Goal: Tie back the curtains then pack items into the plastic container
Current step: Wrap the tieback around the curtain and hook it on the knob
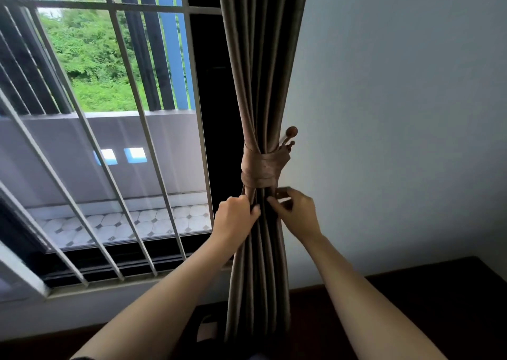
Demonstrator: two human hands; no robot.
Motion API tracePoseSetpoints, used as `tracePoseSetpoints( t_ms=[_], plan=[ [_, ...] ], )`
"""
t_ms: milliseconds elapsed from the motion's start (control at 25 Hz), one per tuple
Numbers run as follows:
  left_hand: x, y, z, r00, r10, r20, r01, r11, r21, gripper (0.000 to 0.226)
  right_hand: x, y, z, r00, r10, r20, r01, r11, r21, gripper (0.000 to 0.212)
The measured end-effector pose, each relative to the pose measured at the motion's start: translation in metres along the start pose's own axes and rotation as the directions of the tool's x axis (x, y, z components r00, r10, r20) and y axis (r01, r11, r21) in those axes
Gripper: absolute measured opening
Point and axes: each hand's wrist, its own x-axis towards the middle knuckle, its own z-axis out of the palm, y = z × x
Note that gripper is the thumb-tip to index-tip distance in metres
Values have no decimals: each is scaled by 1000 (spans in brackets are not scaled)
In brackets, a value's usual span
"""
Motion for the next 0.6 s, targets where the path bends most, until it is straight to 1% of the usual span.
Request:
tracePoseSetpoints(
  t_ms=[120,200,280,360,400,440,520,560,600],
  plan=[
    [-9,0,-1,999,-27,-17,28,999,25,36,7,-11,1,999,-39,-22,38,999,-15,20],
    [-9,1,-2,1000,-21,-19,22,999,49,28,7,-11,5,1000,-18,-16,17,1000,-22,22],
    [-7,4,-3,1000,-20,14,19,997,74,21,9,-9,5,1000,2,-9,-2,998,-58,26],
    [-7,6,-7,998,-8,61,2,995,97,25,11,-10,-1,1000,8,30,-5,994,-113,31],
    [-6,6,-11,998,10,68,-16,996,91,27,12,-13,-5,999,8,37,-3,992,-127,29],
    [-6,5,-14,997,36,63,-41,996,83,27,11,-17,-8,1000,6,11,-5,993,-121,26],
    [-5,0,-24,996,87,3,-87,995,53,35,5,-25,-14,989,11,-146,-19,998,-52,21],
    [-4,-5,-32,994,98,-44,-97,995,31,40,1,-31,-16,974,0,-227,-5,1000,-23,21],
    [-2,-12,-39,991,104,-84,-103,995,13,43,-3,-38,-17,961,-40,-273,39,999,-10,19]
  ],
)
